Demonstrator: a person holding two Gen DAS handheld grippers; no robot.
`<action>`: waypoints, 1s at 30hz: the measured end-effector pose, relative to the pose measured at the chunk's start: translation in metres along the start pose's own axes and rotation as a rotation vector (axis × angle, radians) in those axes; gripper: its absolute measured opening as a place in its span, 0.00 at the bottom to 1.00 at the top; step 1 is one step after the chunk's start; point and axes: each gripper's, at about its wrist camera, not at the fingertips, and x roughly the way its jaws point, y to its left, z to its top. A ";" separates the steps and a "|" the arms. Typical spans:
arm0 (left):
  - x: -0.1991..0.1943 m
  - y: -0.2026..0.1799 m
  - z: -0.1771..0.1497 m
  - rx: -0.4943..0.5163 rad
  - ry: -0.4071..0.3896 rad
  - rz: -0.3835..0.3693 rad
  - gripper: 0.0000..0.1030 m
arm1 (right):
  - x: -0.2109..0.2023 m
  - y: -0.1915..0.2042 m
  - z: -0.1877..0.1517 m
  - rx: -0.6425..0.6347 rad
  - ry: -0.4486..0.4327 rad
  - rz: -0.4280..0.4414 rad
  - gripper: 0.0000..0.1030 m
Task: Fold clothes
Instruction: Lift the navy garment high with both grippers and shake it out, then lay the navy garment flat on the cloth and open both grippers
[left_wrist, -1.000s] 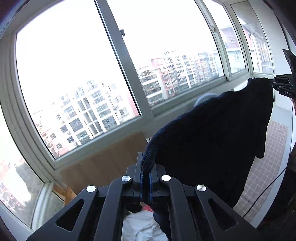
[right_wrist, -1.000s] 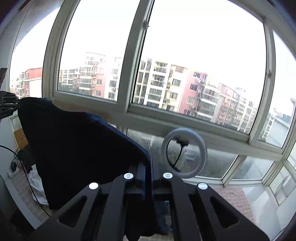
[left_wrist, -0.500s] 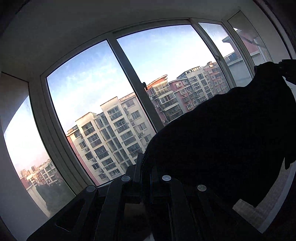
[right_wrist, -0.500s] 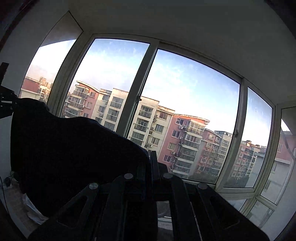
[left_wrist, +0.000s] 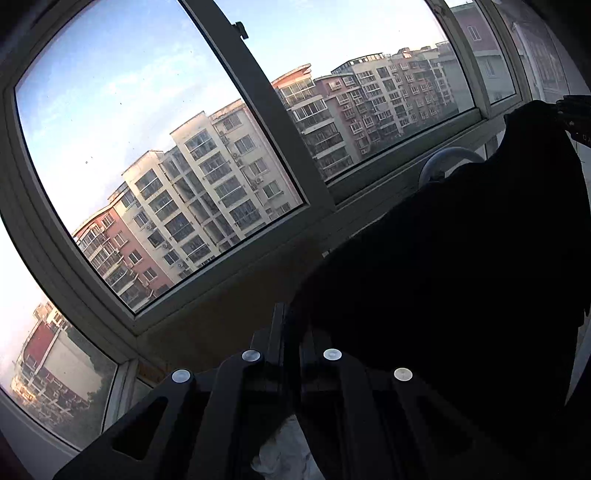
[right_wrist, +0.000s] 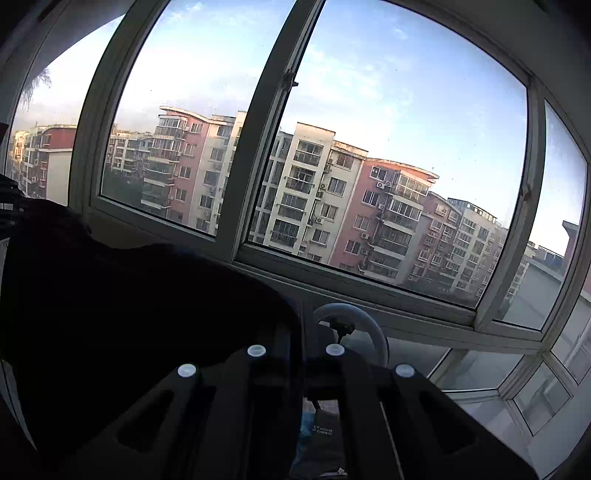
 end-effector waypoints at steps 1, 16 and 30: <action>0.035 -0.006 0.001 -0.003 0.031 -0.001 0.04 | 0.033 0.004 -0.006 -0.001 0.034 -0.009 0.03; 0.274 -0.119 -0.195 0.085 0.509 -0.173 0.32 | 0.244 0.063 -0.278 -0.064 0.703 0.089 0.52; 0.088 -0.165 -0.403 -0.058 0.669 -0.464 0.34 | 0.008 0.043 -0.502 0.386 0.934 0.177 0.52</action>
